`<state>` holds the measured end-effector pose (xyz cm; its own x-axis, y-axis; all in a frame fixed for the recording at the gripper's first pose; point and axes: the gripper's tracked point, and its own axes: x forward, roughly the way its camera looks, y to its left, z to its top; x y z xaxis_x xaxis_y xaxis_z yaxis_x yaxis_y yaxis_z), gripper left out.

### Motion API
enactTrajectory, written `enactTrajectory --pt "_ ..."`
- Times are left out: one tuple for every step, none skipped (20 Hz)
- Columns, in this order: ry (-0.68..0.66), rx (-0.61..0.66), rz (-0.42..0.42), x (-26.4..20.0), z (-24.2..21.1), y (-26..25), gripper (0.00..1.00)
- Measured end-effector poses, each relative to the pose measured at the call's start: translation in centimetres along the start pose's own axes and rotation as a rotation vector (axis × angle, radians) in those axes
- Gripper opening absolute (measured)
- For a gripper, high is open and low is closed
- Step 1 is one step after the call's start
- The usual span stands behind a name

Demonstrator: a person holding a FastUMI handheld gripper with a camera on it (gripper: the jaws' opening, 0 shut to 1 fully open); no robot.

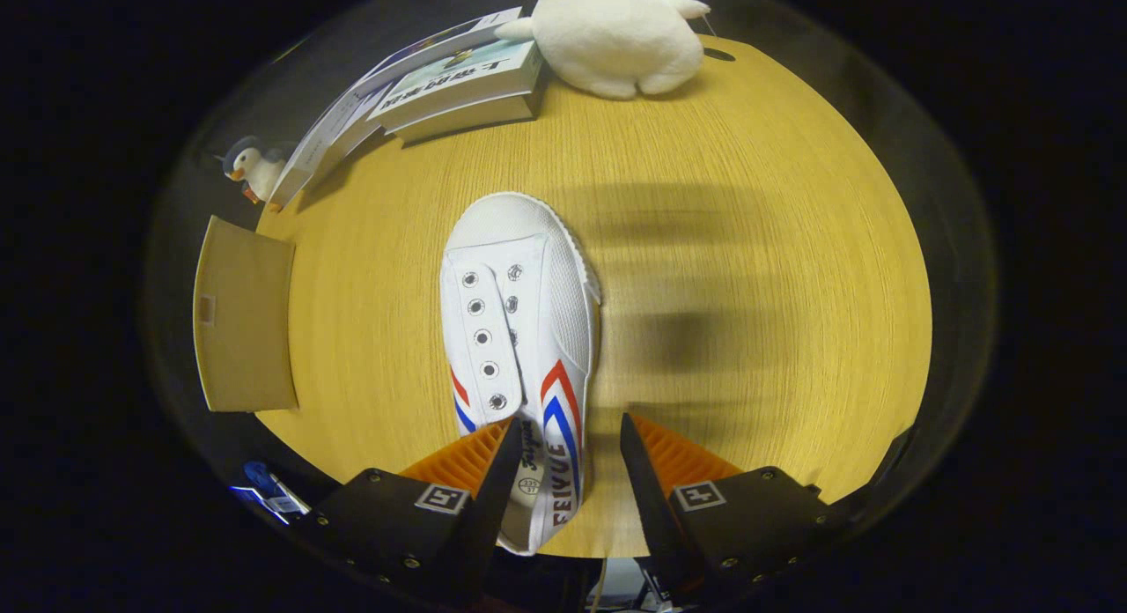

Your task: Open the storage box then place both shoes into the box .Put the left shoe in first, then the right shoe, with the right side of both shoes facing outward in a uniform manner.

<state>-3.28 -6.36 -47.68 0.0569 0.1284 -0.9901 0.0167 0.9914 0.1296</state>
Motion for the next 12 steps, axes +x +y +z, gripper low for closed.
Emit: enactTrajectory --pt "0.016 -0.002 0.021 0.2 -0.2 0.7 0.55" --pt "0.014 -0.002 0.026 -0.9 0.4 0.6 0.43" --pt "0.026 -0.013 0.014 -0.3 0.1 0.4 0.31" --pt "0.029 -0.008 -0.003 0.3 0.0 0.0 0.23" --pt "0.032 0.043 0.005 0.0 0.2 0.0 0.07" --pt "0.037 0.075 0.016 0.0 0.2 0.1 0.02" --pt "0.047 0.101 0.027 -0.5 -0.3 0.4 0.0" --pt "0.047 0.109 0.035 -1.0 -0.4 0.8 0.0" --pt "0.046 0.105 0.035 -1.4 -0.6 1.1 0.0" --pt "0.041 0.092 0.027 -2.1 -0.7 1.3 0.0" --pt "0.036 0.082 0.019 -2.5 -0.4 1.5 0.0" --pt "0.032 0.075 0.019 -3.3 -0.3 2.1 0.0"
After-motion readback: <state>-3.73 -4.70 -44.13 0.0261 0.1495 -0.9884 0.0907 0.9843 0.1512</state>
